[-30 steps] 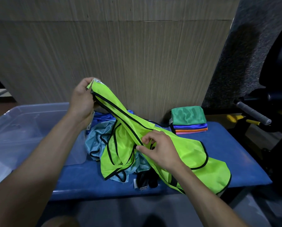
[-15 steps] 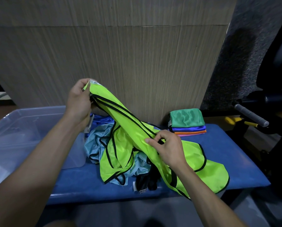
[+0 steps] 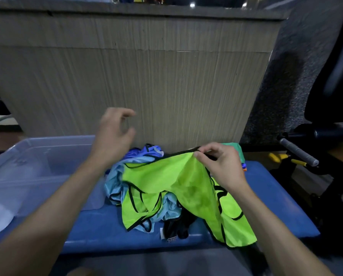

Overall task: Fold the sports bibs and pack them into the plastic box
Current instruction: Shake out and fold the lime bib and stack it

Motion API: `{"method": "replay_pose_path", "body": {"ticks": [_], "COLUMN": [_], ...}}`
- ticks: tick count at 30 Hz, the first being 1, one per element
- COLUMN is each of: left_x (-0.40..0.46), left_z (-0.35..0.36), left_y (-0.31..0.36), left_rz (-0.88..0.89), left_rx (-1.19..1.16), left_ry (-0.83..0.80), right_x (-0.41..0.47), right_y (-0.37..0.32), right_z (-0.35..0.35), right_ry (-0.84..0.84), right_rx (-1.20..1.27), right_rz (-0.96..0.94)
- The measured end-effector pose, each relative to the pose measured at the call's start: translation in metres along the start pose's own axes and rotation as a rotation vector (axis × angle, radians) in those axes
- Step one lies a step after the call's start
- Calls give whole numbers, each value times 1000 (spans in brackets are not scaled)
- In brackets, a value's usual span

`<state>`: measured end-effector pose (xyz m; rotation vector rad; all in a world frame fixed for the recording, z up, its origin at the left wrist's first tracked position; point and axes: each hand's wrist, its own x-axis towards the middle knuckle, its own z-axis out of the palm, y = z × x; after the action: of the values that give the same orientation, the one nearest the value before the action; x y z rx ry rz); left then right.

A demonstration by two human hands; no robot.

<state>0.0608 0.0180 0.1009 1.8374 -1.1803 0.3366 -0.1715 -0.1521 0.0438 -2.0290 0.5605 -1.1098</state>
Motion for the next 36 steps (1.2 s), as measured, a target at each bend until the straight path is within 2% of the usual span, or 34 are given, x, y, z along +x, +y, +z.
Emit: {"method": "replay_pose_path", "body": {"ticks": [1,3,4,6,11,14,19,21,24,27,29,33,36], "left_x": [-3,-7,-5,4,22,26,27,29,32,33,34,35,34], "left_z": [12,37,48,53,29,21,16,13,11,10,9,4,2], "left_y": [22,64,76,89,103,112,115,117,124,134,139,144,145], "left_rz": [120,269,313,317,179,158,57,9,-32,-49,-37,-44,-71], "left_rx": [-83,-70,-25,-52,-480,-513,-490,-521,-528,-541,-562,-635,-707], "left_ry": [-144,-442,-501,-482,-530,-445,-372,-328,-301,-317,-335,-431,-491], "right_x": [8,26,34,45,27,-6,-52,-71,-98,-112,-113,-103,-94], "right_y": [-10,-33,-44,-64,-58,-23,16,22,17,13,15,15,18], "right_z": [-3,-10,-15,-31,-65,-56,-49,-45,-34,-14,0,21,37], "right_ry": [-40,-138,-177,-223,-268,-302,-130,-51,-32,-115,-167,-69,-38], "right_rx": [-13,-34,-31,9,206,215,196,169,73,-114,-233,-220,-91], "right_rz": [-16,-70,-93,-108,-25,131,239,211,88,44,101,209,290]}}
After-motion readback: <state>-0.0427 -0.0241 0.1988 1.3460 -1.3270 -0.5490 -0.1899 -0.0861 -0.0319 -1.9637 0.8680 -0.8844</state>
